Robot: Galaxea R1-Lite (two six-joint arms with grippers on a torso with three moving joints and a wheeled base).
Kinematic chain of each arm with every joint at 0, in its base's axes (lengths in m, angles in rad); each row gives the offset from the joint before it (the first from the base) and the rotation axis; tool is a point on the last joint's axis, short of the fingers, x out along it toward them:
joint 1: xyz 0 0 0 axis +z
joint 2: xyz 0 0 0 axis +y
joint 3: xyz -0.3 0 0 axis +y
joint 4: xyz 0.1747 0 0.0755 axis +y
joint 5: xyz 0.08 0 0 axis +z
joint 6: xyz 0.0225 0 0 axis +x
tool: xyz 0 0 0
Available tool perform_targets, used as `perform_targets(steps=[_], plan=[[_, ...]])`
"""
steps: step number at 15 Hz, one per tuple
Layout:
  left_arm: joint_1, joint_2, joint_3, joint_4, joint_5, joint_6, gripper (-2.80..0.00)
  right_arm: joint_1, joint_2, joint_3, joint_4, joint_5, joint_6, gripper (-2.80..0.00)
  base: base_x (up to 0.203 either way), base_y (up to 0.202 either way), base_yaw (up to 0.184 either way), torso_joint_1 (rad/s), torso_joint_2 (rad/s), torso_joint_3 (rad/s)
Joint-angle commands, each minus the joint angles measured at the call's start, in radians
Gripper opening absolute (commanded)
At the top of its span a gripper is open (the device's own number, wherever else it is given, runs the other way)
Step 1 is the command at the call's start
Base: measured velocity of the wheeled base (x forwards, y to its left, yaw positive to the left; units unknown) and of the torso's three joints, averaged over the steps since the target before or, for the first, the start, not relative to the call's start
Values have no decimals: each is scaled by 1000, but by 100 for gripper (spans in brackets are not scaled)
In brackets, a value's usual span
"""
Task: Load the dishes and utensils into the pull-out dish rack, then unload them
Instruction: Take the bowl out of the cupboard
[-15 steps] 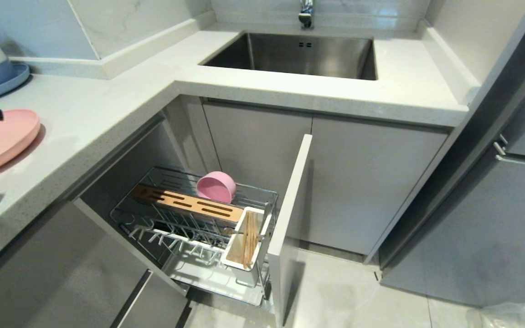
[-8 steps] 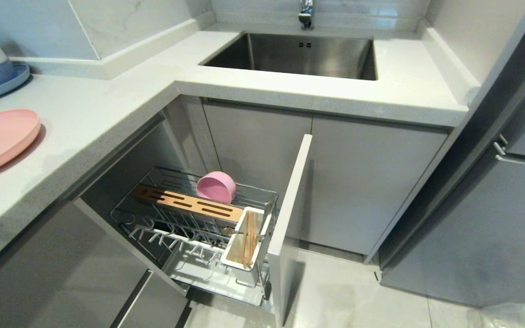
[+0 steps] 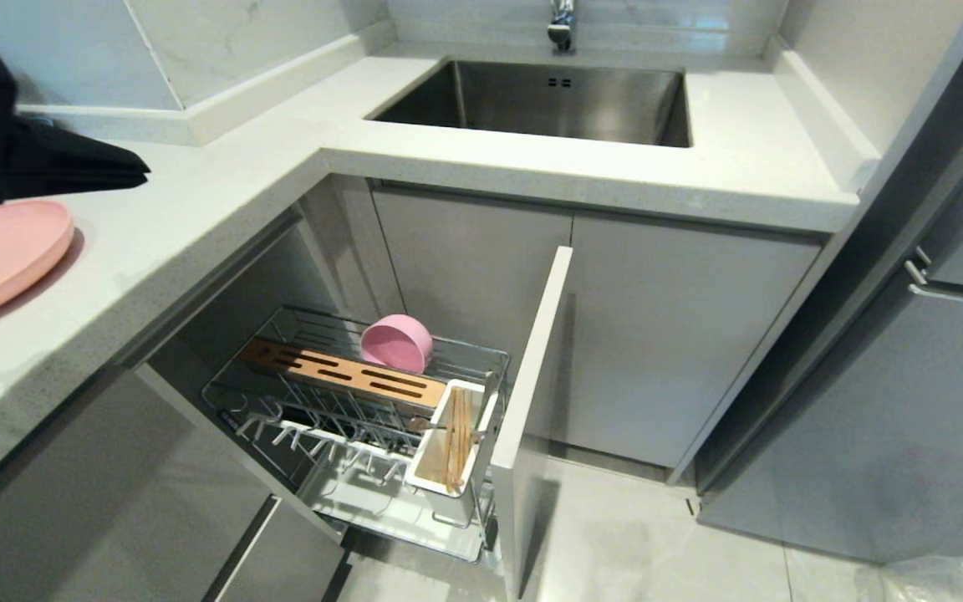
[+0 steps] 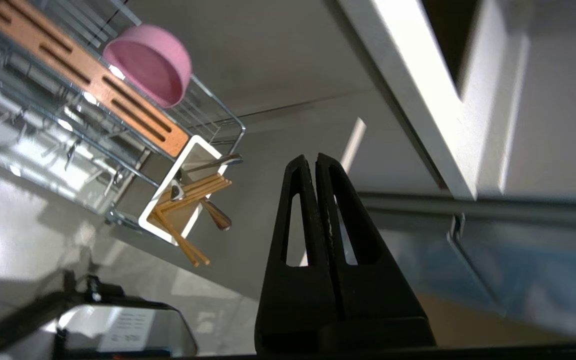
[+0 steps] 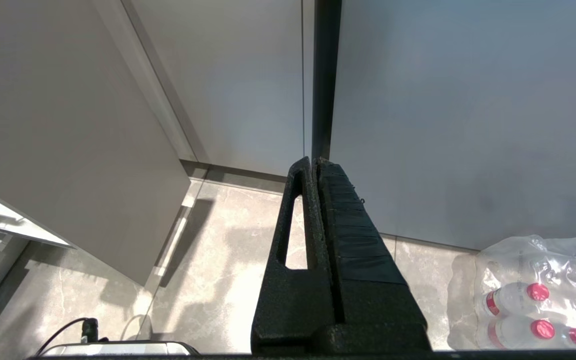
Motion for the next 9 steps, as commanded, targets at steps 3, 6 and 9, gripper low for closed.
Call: perform_targets(steps=[3,6,9], plan=[[-13,203,8,-7,96,-71,-280,0,0,2,0,0,0,-280,0,0,0,0,0,0],[-21,343,21,-14,149,-99,-280,0,0,2,0,0,0,-280,0,0,0,0,0,0],[-27,449,48,-54,163,-113,-280,0,0,2,0,0,0,-280,0,0,0,0,0,0]])
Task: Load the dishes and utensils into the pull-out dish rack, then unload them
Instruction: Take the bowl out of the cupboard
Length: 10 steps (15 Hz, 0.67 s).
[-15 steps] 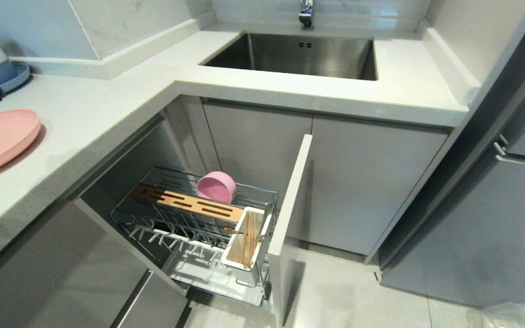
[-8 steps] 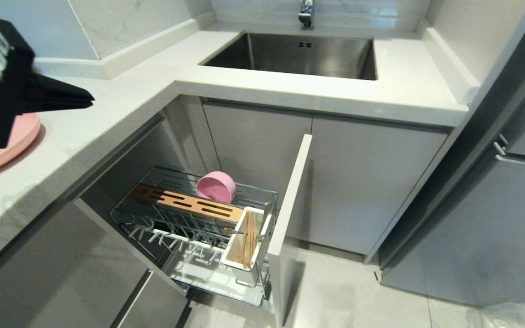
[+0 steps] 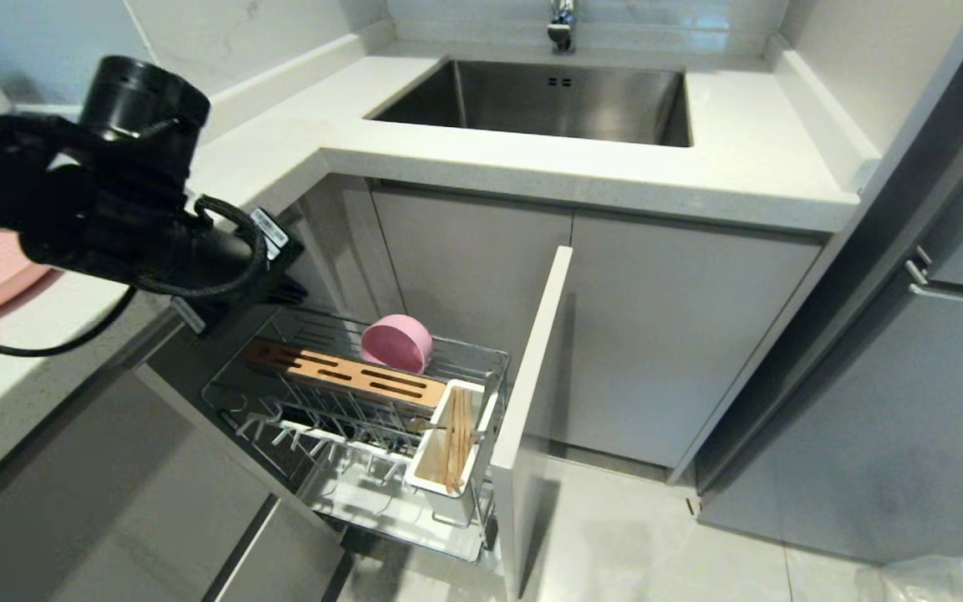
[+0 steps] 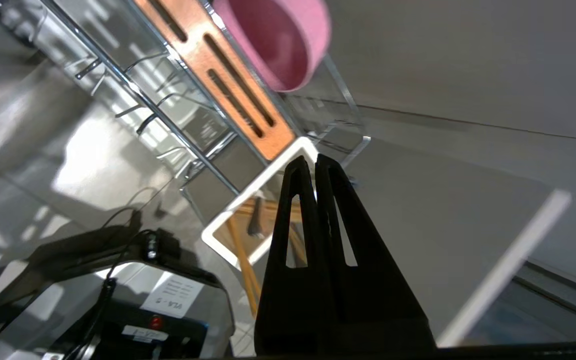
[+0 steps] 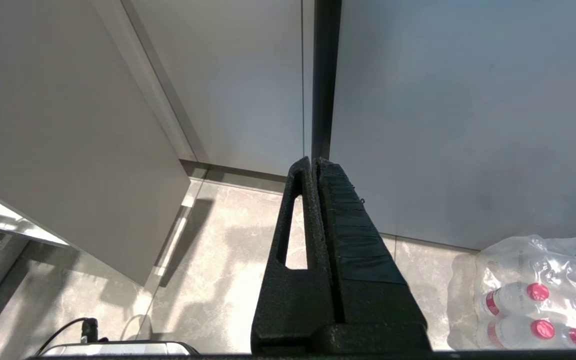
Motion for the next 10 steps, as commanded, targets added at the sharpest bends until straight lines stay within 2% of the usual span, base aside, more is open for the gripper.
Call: perform_targets(steps=[1,5,6,7,10], plan=[[-3,92,17,-12,5,-8,-280,0,0,2,0,0,1,-280,0,0,0,0,0,0],[-5,173,23,-28,11,-12,-280,0,0,2,0,0,1,-280,0,0,0,0,0,0],[-5,191,23,-30,11,-12,-252,0,0,2,0,0,1,-280,0,0,0,0,0,0],[-5,207,26,-39,11,-13,0,0,0,2,0,0,1,-280,0,0,0,0,0,0],[-7,254,21,-69,9,-39,0,0,0,2,0,0,1,-280,0,0,0,0,0,0]])
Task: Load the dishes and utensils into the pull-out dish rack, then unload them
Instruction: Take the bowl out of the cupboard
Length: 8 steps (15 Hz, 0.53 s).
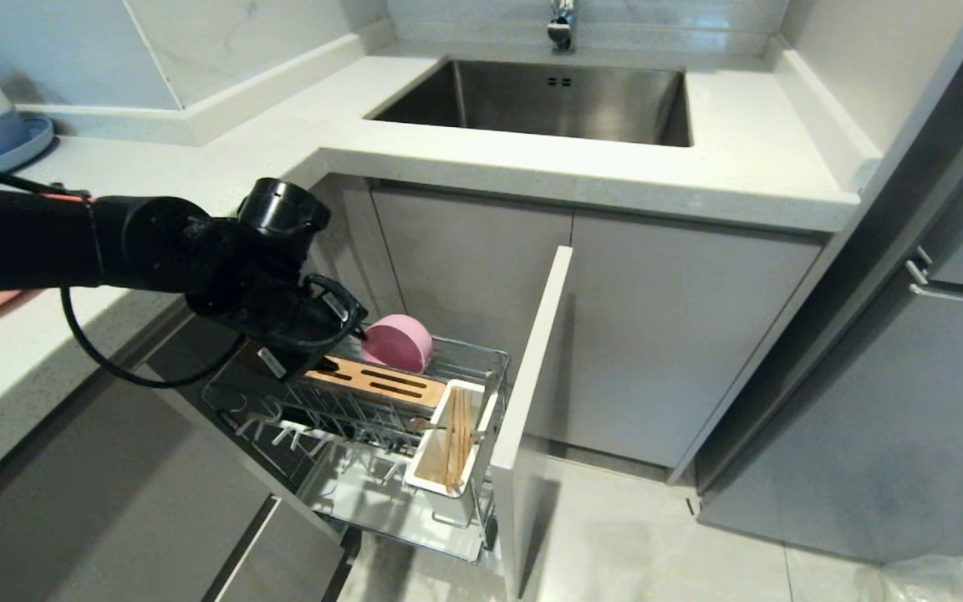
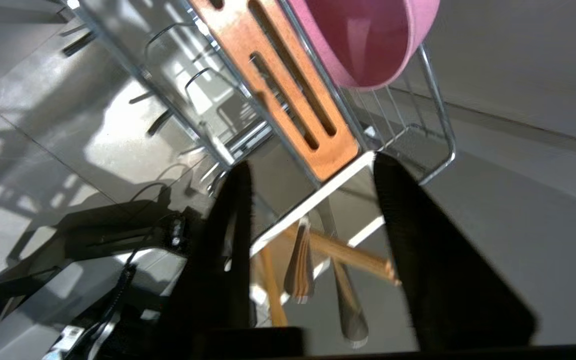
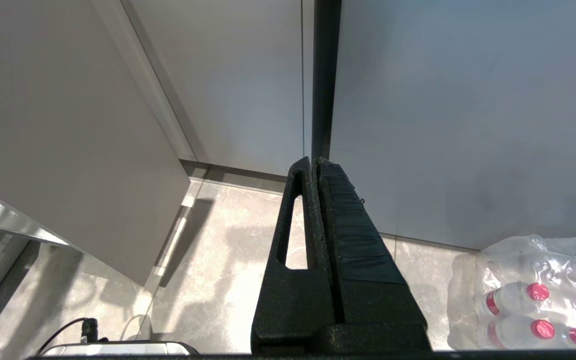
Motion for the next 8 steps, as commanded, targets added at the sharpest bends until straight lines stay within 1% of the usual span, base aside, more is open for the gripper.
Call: perform_targets(steps=[1,4,8], plan=[[-1,45,-3,-19,0,-7,0,0,0,2,0,0,0,-280,0,0,0,0,0,0],[12,97,-2,-104,-1,-7,0,0,0,2,0,0,0,-280,0,0,0,0,0,0],[22,144,-29,-176,-14,-6,0,0,0,2,0,0,0,-280,0,0,0,0,0,0]])
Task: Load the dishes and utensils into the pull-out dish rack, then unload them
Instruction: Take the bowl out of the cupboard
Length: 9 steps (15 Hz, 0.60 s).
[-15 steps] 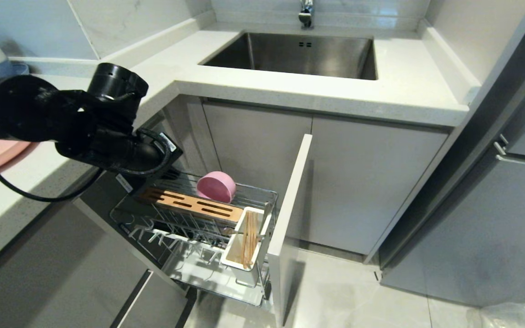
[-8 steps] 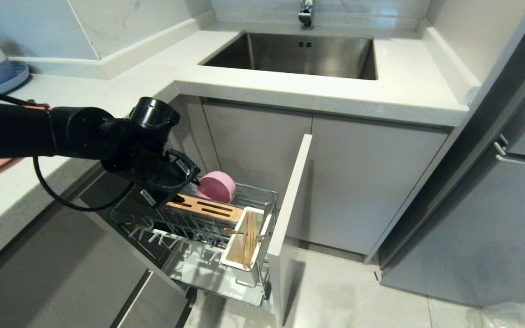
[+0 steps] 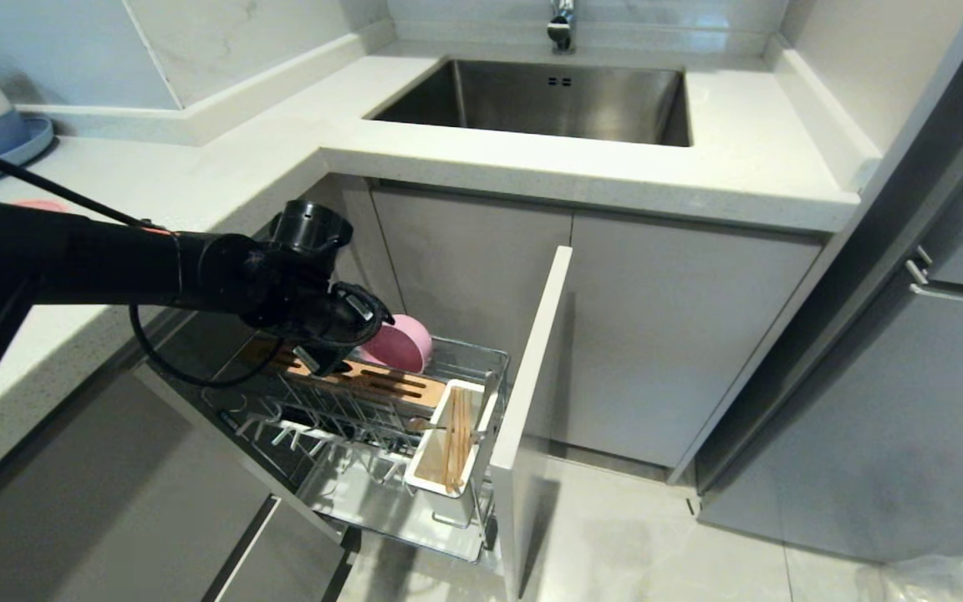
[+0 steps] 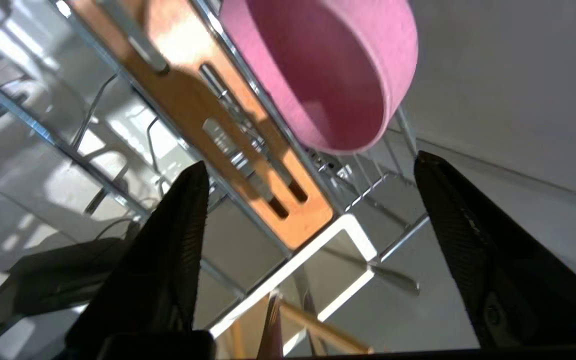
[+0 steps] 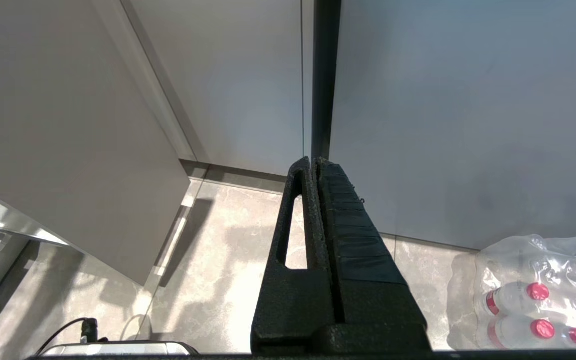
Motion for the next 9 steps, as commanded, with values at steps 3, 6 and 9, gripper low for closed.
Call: perform_targets(steps=[3,6,9], plan=[[-3,63,-67,-3,0,-3,0,0,0,2,0,0,1,-280,0,0,0,0,0,0],[-5,88,-103,-4,-1,-2,0,0,0,2,0,0,1,-280,0,0,0,0,0,0],[-8,129,-153,-5,-2,-1,0,0,0,2,0,0,1,-280,0,0,0,0,0,0]])
